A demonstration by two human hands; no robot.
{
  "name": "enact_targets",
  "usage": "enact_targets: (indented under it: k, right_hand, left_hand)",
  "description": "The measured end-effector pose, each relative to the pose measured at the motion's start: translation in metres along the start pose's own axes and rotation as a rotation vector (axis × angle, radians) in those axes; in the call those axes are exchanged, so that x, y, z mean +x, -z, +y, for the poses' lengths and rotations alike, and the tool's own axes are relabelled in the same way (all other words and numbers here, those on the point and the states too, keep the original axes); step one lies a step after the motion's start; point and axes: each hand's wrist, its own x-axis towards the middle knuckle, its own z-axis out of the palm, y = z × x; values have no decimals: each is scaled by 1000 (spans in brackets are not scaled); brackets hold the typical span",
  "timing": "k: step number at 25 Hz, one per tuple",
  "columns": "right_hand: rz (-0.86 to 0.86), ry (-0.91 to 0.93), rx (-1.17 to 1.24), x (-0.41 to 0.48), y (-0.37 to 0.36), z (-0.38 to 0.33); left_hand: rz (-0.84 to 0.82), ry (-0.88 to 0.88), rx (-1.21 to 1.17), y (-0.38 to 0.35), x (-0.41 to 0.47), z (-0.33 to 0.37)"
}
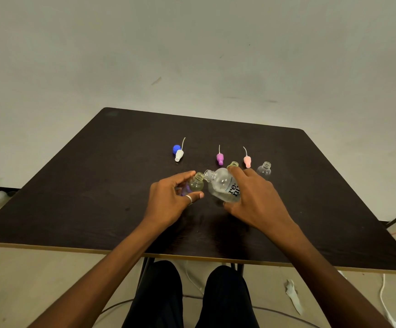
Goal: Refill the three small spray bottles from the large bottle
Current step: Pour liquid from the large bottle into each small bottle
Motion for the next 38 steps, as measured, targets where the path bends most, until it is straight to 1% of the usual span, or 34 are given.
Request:
enact_targets:
  k: [7,16,24,38]
  right_hand:
    - [20,19,-64,0,7,0]
    - [5,22,-114,0,11,2]
    - [16,27,-142,1,12,3]
    - [-15,16,-158,0,17,1]
  left_hand:
    - [-4,-16,8,1,1,1]
    - [-23,-29,40,1,1,1]
    - [-26,-27,36,1,1,1]
    - [-30,-11,23,0,0,2]
